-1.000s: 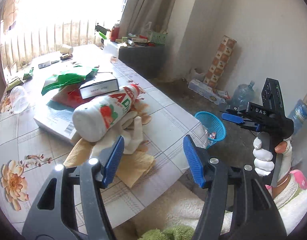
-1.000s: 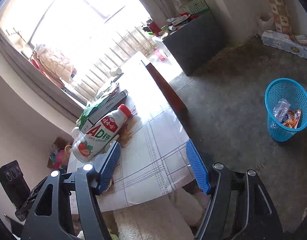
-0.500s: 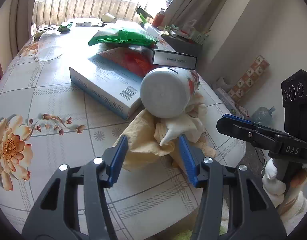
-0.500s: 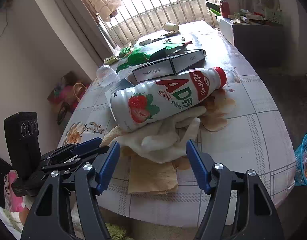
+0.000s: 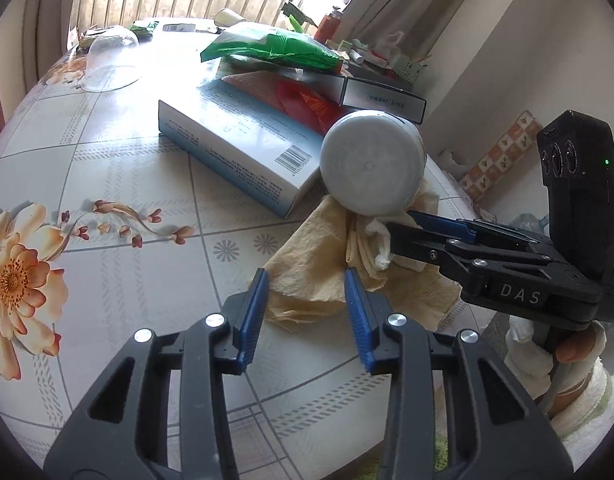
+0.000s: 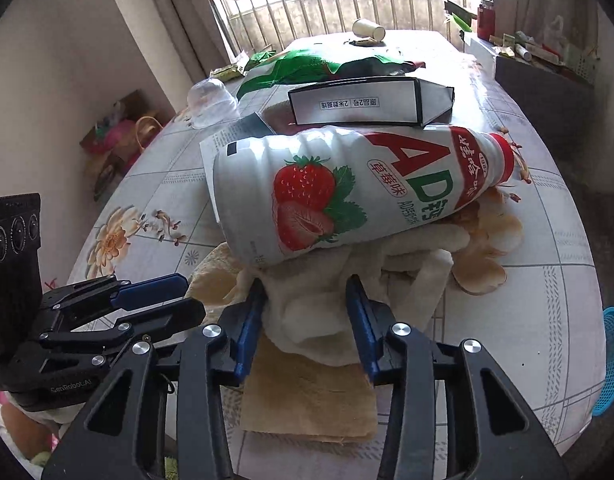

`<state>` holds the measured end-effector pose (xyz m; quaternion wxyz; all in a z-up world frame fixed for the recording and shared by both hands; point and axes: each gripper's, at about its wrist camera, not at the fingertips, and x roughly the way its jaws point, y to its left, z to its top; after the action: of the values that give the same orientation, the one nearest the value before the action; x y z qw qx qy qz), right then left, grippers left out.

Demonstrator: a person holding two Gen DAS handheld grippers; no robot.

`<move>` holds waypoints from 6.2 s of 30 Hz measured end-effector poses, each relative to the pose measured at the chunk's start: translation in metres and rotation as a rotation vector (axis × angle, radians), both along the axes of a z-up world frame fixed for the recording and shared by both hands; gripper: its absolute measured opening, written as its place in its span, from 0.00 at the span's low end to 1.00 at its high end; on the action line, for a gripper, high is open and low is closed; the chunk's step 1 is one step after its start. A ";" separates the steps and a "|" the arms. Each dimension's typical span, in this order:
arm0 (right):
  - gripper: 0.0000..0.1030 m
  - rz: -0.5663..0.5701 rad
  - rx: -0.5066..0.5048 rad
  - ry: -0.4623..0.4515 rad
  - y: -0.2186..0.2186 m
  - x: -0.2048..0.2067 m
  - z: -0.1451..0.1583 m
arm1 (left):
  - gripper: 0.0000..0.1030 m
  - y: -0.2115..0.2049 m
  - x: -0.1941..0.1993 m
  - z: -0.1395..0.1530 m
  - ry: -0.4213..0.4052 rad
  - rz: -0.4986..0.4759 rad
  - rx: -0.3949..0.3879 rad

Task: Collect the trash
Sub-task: 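Grasp the tan paper with the left tool while the right tool grasps the white cloth, then carry the paper and cloth to the blue wastebasket and release both, then move both tools back to the table toward the white box and milk bottle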

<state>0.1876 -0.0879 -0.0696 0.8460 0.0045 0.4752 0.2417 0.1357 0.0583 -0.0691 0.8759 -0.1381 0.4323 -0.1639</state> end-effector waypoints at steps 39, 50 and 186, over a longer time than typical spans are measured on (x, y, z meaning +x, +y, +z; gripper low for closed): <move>0.08 -0.158 0.292 -0.090 -0.086 -0.035 0.068 | 0.01 0.011 -0.048 0.064 -0.159 -0.013 0.048; 0.08 -0.264 0.373 -0.161 -0.135 -0.052 0.082 | 0.01 -0.026 -0.042 0.108 -0.265 -0.114 0.002; 0.63 -0.276 0.312 0.253 -0.108 0.118 -0.007 | 0.66 0.010 0.025 0.008 0.033 -0.045 -0.190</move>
<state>0.3060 -0.1956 -0.0767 0.7939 0.2303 0.5291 0.1918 0.1602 0.0686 -0.0608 0.8476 -0.2136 0.4323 -0.2214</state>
